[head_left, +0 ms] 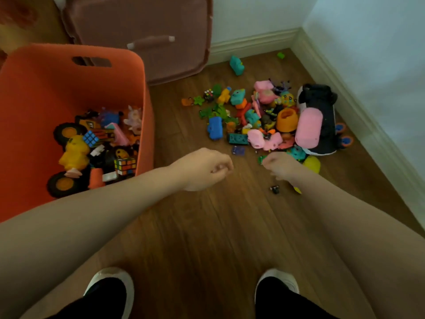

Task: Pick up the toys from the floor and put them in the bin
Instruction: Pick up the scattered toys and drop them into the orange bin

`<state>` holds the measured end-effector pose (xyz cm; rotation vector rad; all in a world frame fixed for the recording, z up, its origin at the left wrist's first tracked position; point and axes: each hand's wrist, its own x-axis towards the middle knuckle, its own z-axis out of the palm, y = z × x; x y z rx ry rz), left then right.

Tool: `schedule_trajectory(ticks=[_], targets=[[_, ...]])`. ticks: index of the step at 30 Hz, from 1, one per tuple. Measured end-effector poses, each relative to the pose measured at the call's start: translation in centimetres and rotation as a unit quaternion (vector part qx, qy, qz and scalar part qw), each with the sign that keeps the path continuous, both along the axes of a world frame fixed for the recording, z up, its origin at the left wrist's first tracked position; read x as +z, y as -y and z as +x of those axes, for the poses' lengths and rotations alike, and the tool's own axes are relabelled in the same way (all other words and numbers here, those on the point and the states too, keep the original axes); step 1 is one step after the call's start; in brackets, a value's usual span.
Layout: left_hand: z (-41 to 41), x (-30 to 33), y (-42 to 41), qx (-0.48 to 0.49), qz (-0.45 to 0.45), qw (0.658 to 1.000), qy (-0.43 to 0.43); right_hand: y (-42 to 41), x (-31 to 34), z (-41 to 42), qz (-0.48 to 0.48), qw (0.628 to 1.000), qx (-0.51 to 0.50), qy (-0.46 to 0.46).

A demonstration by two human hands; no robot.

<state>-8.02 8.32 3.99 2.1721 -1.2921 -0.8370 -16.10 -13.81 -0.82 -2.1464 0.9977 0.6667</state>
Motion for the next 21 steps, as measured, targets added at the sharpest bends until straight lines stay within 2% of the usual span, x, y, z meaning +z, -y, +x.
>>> schedule_trajectory(ticks=[3,5,7,14,17,21], targets=[[-1.2,-2.1,3.0,-0.073,0.101,0.992,-0.003,2.6,-2.0,-3.5,-0.043,0.998,0.039,-0.034],[-1.3,-3.4,4.7,-0.083,0.149,0.985,-0.004,3.3,-3.4,-4.7,-0.052,0.998,0.016,-0.039],[-1.2,-4.8,6.9,-0.070,0.179,0.981,-0.008,3.9,-5.1,-5.8,-0.059,0.997,0.022,-0.043],[0.3,-8.6,11.9,0.053,0.202,0.978,0.021,3.5,-9.3,-6.5,-0.045,0.998,0.044,-0.002],[0.6,-10.1,13.2,0.059,0.251,0.966,0.035,3.7,-10.3,-6.7,-0.039,0.996,0.076,-0.003],[0.8,-11.9,15.4,0.055,0.311,0.946,0.077,4.5,-11.5,-6.6,-0.037,0.997,0.058,0.029]])
